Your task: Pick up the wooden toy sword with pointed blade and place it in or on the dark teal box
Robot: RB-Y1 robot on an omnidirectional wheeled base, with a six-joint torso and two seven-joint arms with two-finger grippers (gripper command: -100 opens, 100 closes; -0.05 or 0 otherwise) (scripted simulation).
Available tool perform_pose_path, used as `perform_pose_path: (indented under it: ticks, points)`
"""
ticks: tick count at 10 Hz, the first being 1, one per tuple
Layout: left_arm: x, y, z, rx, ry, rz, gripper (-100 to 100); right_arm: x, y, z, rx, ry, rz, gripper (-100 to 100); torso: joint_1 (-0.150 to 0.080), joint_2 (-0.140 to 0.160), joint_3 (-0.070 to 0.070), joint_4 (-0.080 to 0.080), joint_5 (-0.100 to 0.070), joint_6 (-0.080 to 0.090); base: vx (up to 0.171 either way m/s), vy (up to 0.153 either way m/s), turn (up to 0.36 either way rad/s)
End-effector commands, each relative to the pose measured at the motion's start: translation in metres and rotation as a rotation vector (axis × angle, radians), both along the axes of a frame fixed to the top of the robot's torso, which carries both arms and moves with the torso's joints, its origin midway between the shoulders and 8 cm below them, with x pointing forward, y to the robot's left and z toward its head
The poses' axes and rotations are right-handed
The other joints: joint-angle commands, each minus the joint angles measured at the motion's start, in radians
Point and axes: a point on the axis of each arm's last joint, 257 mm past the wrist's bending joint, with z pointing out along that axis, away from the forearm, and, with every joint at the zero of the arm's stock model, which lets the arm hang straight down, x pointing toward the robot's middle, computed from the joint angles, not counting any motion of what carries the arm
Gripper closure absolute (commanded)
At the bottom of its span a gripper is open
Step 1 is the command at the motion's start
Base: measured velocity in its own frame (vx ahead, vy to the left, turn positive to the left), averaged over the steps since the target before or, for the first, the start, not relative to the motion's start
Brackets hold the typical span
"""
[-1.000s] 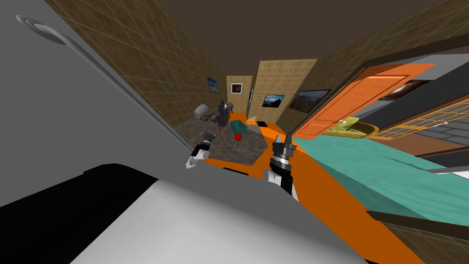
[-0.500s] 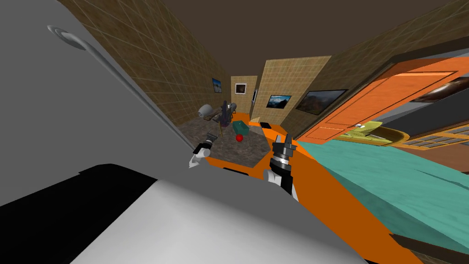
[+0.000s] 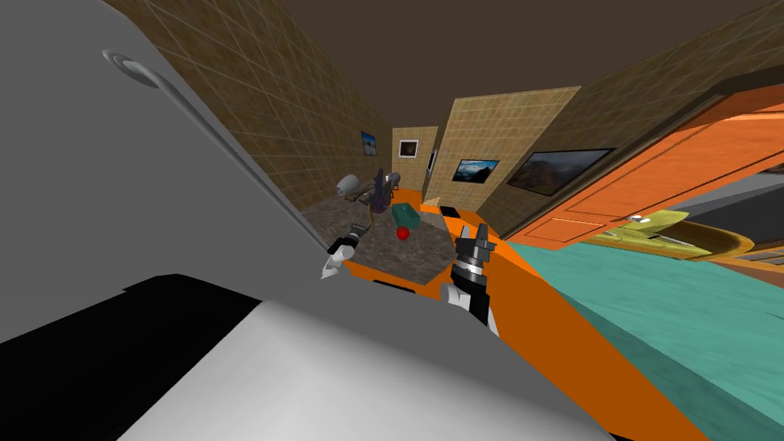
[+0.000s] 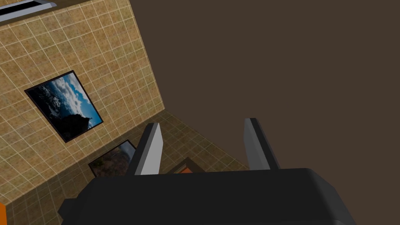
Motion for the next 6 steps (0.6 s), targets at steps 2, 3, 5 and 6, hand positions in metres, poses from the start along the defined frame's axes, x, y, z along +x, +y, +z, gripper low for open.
perform_pose_path:
  ticks: [2, 3, 5, 6]
  points:
    - [0.011, -0.027, -0.004, -0.148, 0.009, -0.041, -100, 0.000, 0.000, 0.000, 0.000, 0.000, 0.000, 0, 0.000, 0.000, 0.000, 0.000, 0.000, 0.000, 0.101, 0.002, 0.124]
    - [0.014, -0.034, -0.004, -0.183, 0.009, -0.050, -100, 0.000, 0.000, 0.000, 0.000, 0.000, 0.000, 0, 0.000, -0.003, -0.002, -0.001, 0.000, 0.000, 0.143, 0.018, 0.115]
    - [0.018, -0.049, -0.002, -0.247, 0.006, -0.066, -100, 0.000, 0.000, 0.000, 0.000, 0.000, 0.000, 0, 0.002, -0.003, -0.002, -0.001, 0.000, 0.000, 0.083, 0.023, 0.053]
    - [0.020, -0.062, -0.001, -0.298, 0.003, -0.076, -100, 0.000, 0.000, 0.000, 0.000, 0.000, 0.000, 0, 0.002, -0.001, -0.001, 0.000, 0.000, 0.000, 0.082, 0.017, 0.068]
